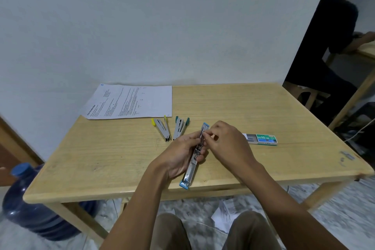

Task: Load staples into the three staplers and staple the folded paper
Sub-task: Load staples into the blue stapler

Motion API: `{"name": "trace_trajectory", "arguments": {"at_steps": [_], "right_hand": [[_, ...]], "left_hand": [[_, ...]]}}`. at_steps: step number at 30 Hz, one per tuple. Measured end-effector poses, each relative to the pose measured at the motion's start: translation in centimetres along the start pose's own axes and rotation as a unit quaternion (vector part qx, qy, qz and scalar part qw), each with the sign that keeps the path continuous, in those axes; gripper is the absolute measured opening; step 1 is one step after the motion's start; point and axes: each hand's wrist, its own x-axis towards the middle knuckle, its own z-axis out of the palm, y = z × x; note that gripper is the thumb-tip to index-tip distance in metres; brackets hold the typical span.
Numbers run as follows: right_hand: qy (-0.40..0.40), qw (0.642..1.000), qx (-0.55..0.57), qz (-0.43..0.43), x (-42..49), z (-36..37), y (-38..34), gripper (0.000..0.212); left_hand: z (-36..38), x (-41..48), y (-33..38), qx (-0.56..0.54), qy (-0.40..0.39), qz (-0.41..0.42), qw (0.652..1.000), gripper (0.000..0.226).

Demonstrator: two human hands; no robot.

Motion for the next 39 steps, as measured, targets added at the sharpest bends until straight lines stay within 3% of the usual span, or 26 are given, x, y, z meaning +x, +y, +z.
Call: {"name": "trace_trajectory", "arguments": {"at_steps": [4, 7, 10, 14, 20, 25, 31, 34, 39], "right_hand": [[0.032, 0.999, 0.015, 0.006, -0.9, -0.5, 0.0, 0.026], [0.043, 0.998, 0.042, -0.035, -2.4, -1.0, 0.0, 0.021], [-0.049, 0.989, 0.06, -0.125, -3.9, -1.3, -0.1, 0.021], [-0.134, 0.974, 0.042, -0.179, -4.9, -0.9, -0.5, 0.042], [-0.122, 0.966, -0.009, -0.227, -5.1, -0.8, -0.7, 0.065], [-0.083, 0.965, -0.004, -0.25, -5.2, -0.6, -0.6, 0.048], [0.024, 0.969, 0.162, -0.187, -4.2, -1.4, 0.2, 0.029], [0.064, 0.974, 0.193, -0.099, -2.4, -1.6, 0.8, 0.028], [0.038, 0.954, 0.286, 0.081, -0.8, -2.0, 0.3, 0.03]], "left_hand": [[0.1, -0.2, 0.1, -0.006, -0.004, 0.003, 1.0, 0.035], [0.0, 0.0, 0.1, -0.013, 0.022, 0.008, 1.0, 0.034], [-0.6, 0.4, 0.0, -0.035, 0.066, 0.006, 0.997, 0.036], [-0.4, 0.2, 0.1, -0.031, 0.071, 0.008, 0.997, 0.032], [-0.3, -0.2, 0.2, -0.032, 0.07, 0.007, 0.997, 0.031], [0.0, -0.2, 0.4, -0.063, 0.072, 0.014, 0.995, 0.022], [0.7, -0.4, 0.5, -0.059, 0.048, 0.04, 0.996, 0.033], [0.7, -0.4, 0.4, -0.021, 0.023, 0.032, 0.999, 0.039], [1.0, -0.9, 0.3, 0.016, -0.003, 0.033, 0.999, 0.042]]}}
